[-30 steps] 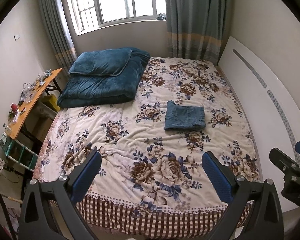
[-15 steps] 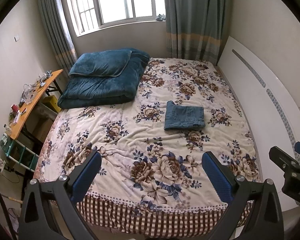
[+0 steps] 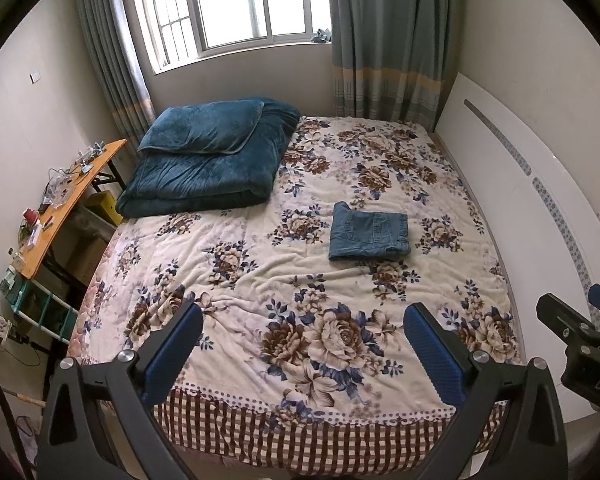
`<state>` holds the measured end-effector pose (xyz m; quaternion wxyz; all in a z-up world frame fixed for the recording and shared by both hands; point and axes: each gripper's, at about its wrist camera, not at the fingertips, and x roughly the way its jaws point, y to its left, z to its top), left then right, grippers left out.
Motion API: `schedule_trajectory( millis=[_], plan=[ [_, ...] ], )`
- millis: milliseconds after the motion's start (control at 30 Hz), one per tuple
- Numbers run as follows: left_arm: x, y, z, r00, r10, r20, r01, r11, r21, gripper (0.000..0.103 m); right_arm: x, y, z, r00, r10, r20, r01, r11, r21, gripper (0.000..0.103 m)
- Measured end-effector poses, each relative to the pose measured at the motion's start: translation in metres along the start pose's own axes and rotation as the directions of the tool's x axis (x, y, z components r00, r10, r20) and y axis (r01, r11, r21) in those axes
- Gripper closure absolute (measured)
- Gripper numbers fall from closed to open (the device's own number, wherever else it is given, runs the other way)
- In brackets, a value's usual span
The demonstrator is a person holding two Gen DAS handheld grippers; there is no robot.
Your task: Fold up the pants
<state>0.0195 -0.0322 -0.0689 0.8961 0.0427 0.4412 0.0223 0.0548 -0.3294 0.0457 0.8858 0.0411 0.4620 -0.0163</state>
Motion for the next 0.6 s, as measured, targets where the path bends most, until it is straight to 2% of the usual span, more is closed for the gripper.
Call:
schedule_trajectory(
  millis=[600],
  plan=[
    [-0.0099,-0.0047,0.0073,1.000,-0.008,0.010,0.008,1.000,0.016,0.000,-0.0044,0.0032,-0.0078,1.000,-0.003,-0.001,0.003,1.000,0.005,0.004]
  ],
)
